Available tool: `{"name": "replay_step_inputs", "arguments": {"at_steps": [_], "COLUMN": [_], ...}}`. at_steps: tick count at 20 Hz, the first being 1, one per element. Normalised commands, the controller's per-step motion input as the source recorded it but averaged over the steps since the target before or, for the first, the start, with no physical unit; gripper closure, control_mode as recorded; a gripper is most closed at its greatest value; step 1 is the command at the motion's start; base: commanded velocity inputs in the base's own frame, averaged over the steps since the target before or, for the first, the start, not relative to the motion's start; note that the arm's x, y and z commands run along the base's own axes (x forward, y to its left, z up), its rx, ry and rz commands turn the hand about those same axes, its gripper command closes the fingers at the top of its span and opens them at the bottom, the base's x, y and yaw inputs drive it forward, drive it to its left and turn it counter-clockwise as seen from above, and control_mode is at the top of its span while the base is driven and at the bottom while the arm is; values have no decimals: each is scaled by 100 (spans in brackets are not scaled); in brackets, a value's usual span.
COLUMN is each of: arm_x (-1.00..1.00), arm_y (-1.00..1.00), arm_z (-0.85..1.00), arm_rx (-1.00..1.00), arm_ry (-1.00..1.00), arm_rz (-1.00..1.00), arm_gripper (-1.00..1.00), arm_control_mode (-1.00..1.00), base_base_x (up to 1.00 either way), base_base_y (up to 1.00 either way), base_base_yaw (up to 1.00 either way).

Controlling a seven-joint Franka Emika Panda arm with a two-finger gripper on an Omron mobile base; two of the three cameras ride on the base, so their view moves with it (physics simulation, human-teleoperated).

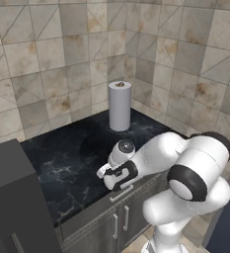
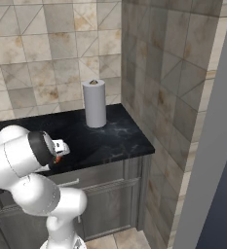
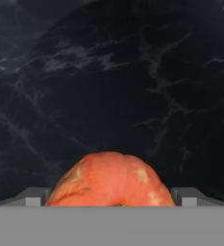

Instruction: Place the beers on the top shelf of the fridge to keep them out of children's reach, and place the squash on lower shelves for easy access.

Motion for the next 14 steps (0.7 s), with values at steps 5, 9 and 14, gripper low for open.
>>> {"name": "replay_step_inputs", "arguments": {"at_steps": [5, 9, 14], "arm_x": [-60, -59, -53], "arm_y": [-19, -28, -44], "arm_z": [83, 100, 100], "arm_rx": [0, 0, 0], "arm_ry": [-6, -5, -4], "arm_rz": [0, 0, 0], "arm_gripper": [100, 100, 100], "arm_control_mode": [-100, -100, -100], "base_base_x": [0, 0, 0], "base_base_y": [0, 0, 0], "base_base_yaw": [0, 0, 0]}}
